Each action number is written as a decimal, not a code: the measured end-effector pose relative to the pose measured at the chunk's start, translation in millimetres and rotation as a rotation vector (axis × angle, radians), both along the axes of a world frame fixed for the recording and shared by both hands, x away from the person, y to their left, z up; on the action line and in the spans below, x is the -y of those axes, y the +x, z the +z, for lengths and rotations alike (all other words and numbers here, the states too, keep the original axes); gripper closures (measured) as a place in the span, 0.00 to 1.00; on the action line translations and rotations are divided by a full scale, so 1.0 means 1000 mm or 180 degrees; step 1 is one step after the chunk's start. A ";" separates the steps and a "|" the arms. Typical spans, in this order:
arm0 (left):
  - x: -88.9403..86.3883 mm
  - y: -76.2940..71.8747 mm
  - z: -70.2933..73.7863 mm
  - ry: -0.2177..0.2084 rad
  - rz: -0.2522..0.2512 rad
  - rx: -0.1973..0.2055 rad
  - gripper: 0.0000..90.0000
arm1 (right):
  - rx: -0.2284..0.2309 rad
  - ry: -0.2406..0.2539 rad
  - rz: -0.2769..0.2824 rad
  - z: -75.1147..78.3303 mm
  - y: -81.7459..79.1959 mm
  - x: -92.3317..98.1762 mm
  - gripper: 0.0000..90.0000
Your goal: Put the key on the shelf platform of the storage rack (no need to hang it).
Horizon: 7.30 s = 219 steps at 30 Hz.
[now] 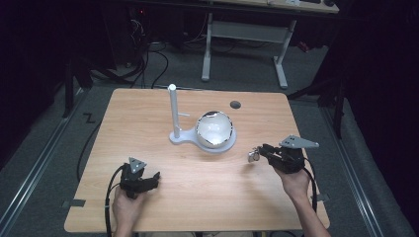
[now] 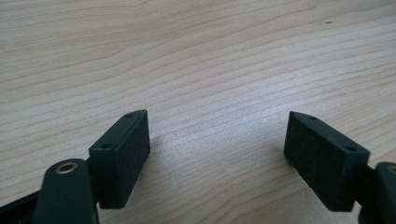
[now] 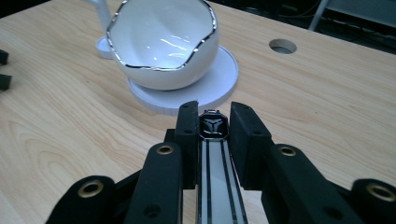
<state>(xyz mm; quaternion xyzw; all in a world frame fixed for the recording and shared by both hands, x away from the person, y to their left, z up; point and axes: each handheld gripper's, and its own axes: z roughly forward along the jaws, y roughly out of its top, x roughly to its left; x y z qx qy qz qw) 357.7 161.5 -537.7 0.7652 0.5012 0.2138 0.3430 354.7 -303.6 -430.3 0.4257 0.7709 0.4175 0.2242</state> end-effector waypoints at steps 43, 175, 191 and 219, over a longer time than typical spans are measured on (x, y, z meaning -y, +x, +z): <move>0.000 0.000 0.000 -0.0001 0.0000 0.0001 0.25 | 0.0051 0.0149 0.0793 0.047 0.018 -0.070 0.83; -0.001 0.000 0.000 -0.0041 -0.0001 -0.0009 0.26 | -0.0485 -0.0008 0.0028 -0.010 0.131 -0.105 0.63; -0.001 0.000 0.000 -0.0026 0.0000 -0.0003 0.25 | -0.0318 0.0040 -0.0054 0.002 0.113 -0.077 0.65; 0.000 0.000 0.000 -0.0014 -0.0002 -0.0001 0.25 | -0.0237 0.0077 -0.0207 0.001 0.083 -0.034 0.65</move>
